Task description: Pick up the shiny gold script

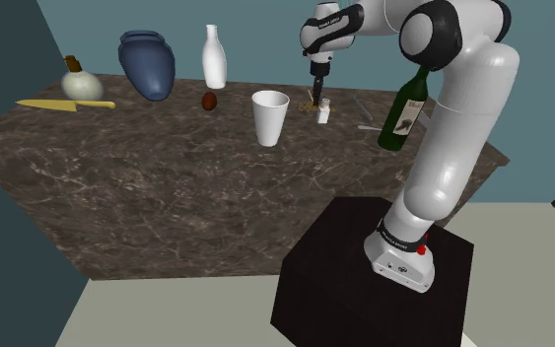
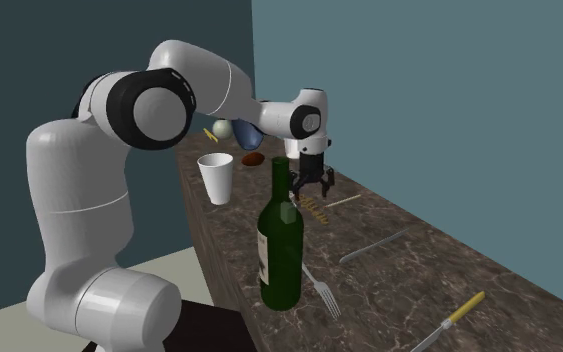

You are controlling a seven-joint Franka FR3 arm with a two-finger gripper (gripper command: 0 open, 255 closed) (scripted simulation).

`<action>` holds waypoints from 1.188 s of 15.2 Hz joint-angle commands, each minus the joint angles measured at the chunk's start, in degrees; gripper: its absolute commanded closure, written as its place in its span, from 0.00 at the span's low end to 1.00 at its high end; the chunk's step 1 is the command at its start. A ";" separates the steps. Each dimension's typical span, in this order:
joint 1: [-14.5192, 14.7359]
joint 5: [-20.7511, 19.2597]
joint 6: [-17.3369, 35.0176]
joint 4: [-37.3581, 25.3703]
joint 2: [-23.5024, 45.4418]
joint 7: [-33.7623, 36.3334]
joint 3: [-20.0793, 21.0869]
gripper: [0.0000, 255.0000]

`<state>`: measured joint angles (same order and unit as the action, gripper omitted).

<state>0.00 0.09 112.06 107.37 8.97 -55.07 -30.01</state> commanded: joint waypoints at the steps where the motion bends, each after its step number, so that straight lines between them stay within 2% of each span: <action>1: -0.16 0.38 1.20 0.48 0.81 -0.36 0.04 0.00; 6: -0.30 0.92 3.74 2.13 1.81 -0.60 0.15 0.00; 7: -0.31 0.93 3.76 2.14 1.83 -0.60 0.15 1.00; 16: -0.30 0.92 3.73 2.13 1.82 -0.60 0.15 1.00; 18: -0.22 0.61 2.32 1.23 1.23 -0.46 0.08 1.00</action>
<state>-0.29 0.85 115.00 108.96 10.49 -55.66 -29.93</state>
